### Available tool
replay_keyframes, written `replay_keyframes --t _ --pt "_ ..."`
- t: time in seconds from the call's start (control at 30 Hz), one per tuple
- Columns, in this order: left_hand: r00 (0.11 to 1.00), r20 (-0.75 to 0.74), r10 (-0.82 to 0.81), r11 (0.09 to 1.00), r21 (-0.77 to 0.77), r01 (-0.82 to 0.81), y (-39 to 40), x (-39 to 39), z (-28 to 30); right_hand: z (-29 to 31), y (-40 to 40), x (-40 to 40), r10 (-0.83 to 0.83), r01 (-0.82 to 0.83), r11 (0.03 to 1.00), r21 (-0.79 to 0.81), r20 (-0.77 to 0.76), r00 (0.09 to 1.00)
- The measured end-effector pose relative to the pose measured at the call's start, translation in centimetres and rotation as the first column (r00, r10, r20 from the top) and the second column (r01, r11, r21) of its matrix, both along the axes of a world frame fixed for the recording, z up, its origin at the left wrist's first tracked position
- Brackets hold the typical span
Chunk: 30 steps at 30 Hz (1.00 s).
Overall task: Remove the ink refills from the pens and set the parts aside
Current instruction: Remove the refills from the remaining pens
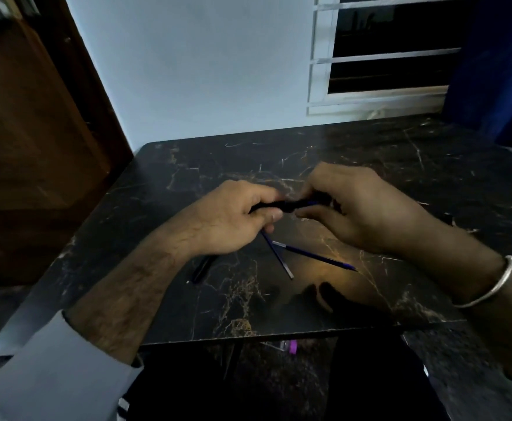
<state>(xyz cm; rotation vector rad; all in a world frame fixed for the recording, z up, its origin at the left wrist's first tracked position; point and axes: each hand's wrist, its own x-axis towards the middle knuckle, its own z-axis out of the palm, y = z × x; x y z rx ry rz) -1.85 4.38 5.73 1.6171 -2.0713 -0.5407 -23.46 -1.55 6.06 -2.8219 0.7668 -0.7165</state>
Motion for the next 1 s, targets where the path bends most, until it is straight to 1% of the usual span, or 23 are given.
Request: replay_keyframes --t 0.07,0.1,0.17,0.23,0.3,0.37,0.43,0.5,0.53,0.57,0.6,0.63,0.67,0.7,0.73,0.77,0.8,0.83,0.87,0.9,0.93,0.97,1.0 --pt "1.0 -0.008 -0.012 1.0 0.01 0.012 0.1 -0.1 -0.4 -0.5 0.3 -0.2 -0.1 0.1 0.995 -0.002 0.002 0.995" --pt "1.0 -0.011 -0.017 1.0 0.014 0.017 0.2 -0.1 -0.5 -0.6 0.5 -0.3 -0.121 0.121 0.993 0.009 0.021 0.992" --pt "0.999 -0.005 -0.035 0.999 0.026 0.035 0.3 -0.1 -0.8 -1.3 0.8 -0.7 -0.081 0.08 0.997 0.022 0.025 0.996" --pt "0.999 0.009 -0.047 0.998 0.044 0.047 0.2 -0.1 -1.1 -2.1 1.1 -0.7 -0.037 0.036 0.999 -0.028 -0.029 0.999" --pt "0.998 0.019 -0.062 0.997 0.05 0.061 0.3 -0.3 -1.3 -2.8 1.4 -0.8 -0.125 0.12 0.99 -0.07 -0.078 0.989" --pt "0.998 0.022 -0.066 0.997 0.041 0.065 0.2 -0.5 -1.3 -3.1 1.2 -1.1 -0.208 0.206 0.978 -0.032 -0.091 0.974" --pt "0.997 0.032 -0.071 0.996 0.052 0.069 0.2 -0.7 -1.3 -3.2 1.3 -1.4 -0.147 0.147 0.989 0.03 -0.009 0.989" --pt "0.996 0.03 -0.08 0.995 0.059 0.078 0.2 -1.0 -1.5 -3.2 1.5 -1.4 -0.062 0.062 0.998 -0.007 -0.022 0.998" --pt "0.996 0.028 -0.084 0.995 0.052 0.083 0.3 -1.2 -1.6 -3.3 1.4 -1.5 -0.054 0.053 0.998 -0.032 -0.043 0.998" --pt "0.996 0.031 -0.088 0.996 0.032 0.087 0.3 -1.4 -1.6 -3.3 1.4 -1.4 -0.056 0.055 0.998 -0.023 -0.049 0.997" --pt "0.994 0.055 -0.093 0.996 -0.002 0.094 0.4 -1.7 -1.7 -3.4 1.5 -1.4 -0.056 0.057 0.998 0.038 -0.027 0.998" --pt "0.989 0.108 -0.096 0.993 -0.054 0.102 0.5 -1.9 -1.8 -3.4 1.4 -1.4 -0.079 0.073 0.978 0.195 0.023 0.997" --pt "0.978 0.187 -0.089 0.985 -0.13 0.115 0.6 -2.0 -2.0 -3.4 1.4 -1.4 -0.134 0.08 0.886 0.457 0.086 0.987" --pt "0.96 0.271 -0.064 0.967 -0.22 0.126 0.6 -2.2 -2.3 -3.3 1.4 -1.3 -0.205 0.049 0.685 0.727 0.128 0.97" --pt "0.94 0.34 -0.023 0.942 -0.307 0.134 0.6 -2.4 -2.5 -3.2 1.4 -1.2 -0.257 0.0 0.457 0.889 0.132 0.957" --pt "0.929 0.371 0.013 0.918 -0.372 0.136 0.6 -2.7 -2.5 -2.9 1.3 -1.3 -0.276 -0.046 0.304 0.951 0.135 0.952" --pt "0.929 0.368 0.03 0.904 -0.407 0.132 0.5 -2.8 -2.5 -2.6 1.0 -1.6 -0.278 -0.061 0.262 0.963 0.135 0.951" --pt "0.948 0.318 0.027 0.911 -0.397 0.107 0.4 -2.8 -2.3 -2.3 0.5 -2.2 -0.284 -0.039 0.317 0.948 0.135 0.949" --pt "0.974 0.226 0.022 0.936 -0.347 0.06 0.3 -2.5 -2.1 -1.8 -0.3 -3.0 -0.311 0.049 0.465 0.884 0.112 0.944" --pt "0.993 0.118 0.026 0.963 -0.27 0.006 0.1 -1.9 -1.9 -1.4 -1.4 -4.2 -0.362 0.201 0.637 0.744 0.059 0.93" --pt "0.998 0.025 0.053 0.98 -0.195 -0.047 -0.1 -1.2 -1.7 -1.1 -2.7 -5.8 -0.447 0.387 0.745 0.543 -0.024 0.894" --pt "0.995 -0.039 0.091 0.986 -0.14 -0.096 -0.1 -0.4 -1.6 -1.0 -4.0 -7.6 -0.549 0.558 0.743 0.37 -0.141 0.824" --pt "0.989 -0.074 0.125 0.985 -0.107 -0.133 -0.1 0.2 -1.6 -1.2 -5.1 -9.4 -0.619 0.681 0.682 0.267 -0.286 0.732"
